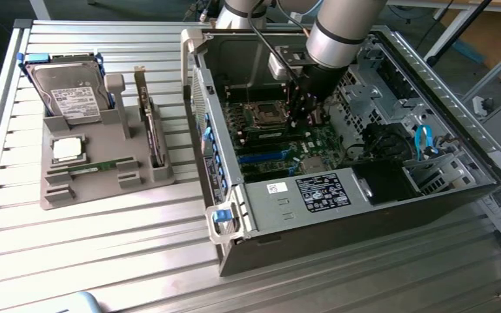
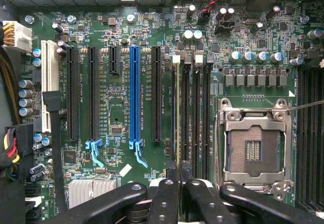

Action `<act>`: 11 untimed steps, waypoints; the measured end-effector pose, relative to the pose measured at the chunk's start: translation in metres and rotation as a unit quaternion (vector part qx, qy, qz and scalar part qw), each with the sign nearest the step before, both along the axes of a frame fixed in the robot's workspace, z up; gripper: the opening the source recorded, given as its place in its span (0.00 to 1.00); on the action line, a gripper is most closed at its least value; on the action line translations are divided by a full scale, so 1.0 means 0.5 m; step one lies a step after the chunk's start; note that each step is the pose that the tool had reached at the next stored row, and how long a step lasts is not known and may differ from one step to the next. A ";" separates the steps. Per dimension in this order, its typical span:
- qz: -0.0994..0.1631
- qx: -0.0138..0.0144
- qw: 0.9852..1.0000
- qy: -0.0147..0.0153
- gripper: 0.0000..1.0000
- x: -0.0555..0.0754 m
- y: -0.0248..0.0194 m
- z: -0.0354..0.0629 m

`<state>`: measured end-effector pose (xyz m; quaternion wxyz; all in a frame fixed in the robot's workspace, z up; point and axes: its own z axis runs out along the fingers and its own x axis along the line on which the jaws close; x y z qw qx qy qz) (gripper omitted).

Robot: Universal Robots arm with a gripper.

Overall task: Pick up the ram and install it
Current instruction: 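Insert the ram into the slot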

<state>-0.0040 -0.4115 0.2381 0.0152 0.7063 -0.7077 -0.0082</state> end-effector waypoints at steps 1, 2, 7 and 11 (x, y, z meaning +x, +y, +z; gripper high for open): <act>-0.001 0.000 1.000 0.000 0.12 0.000 0.0000 0.000; -0.002 0.000 1.000 0.000 0.12 0.000 0.0001 0.000; -0.005 0.000 1.000 0.000 0.12 0.000 0.0000 0.000; -0.005 0.000 1.000 0.000 0.12 0.001 0.0000 0.000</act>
